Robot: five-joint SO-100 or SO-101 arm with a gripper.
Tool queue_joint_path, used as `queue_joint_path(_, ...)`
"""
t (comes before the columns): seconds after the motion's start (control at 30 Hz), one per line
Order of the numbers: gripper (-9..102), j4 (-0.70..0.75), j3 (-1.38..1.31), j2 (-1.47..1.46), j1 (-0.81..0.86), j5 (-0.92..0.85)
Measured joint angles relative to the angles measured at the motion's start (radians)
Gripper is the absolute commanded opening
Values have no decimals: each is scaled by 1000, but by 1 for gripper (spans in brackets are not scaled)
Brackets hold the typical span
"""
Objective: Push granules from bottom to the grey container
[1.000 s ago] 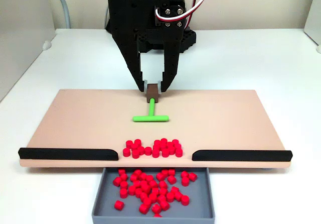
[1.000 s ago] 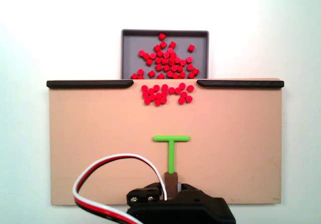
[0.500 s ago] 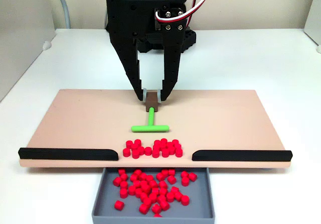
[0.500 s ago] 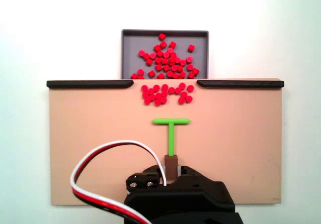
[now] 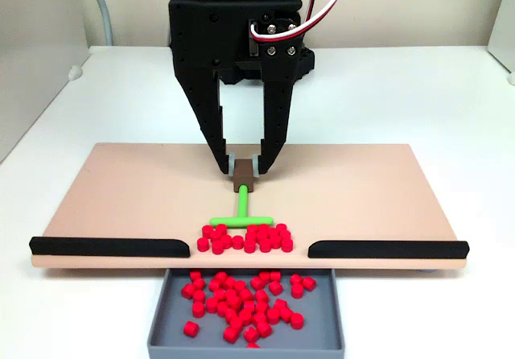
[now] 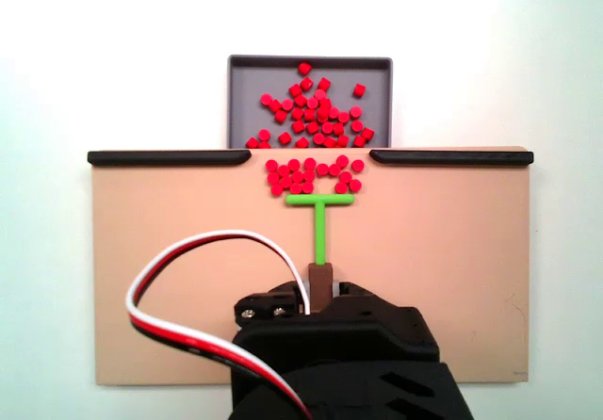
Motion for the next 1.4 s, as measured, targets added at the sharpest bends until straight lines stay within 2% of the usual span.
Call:
queue_joint_path(0.93,0,3,-204,-155,-15,2)
queue_joint_path(1.4,0,216,-408,-186,-17,31)
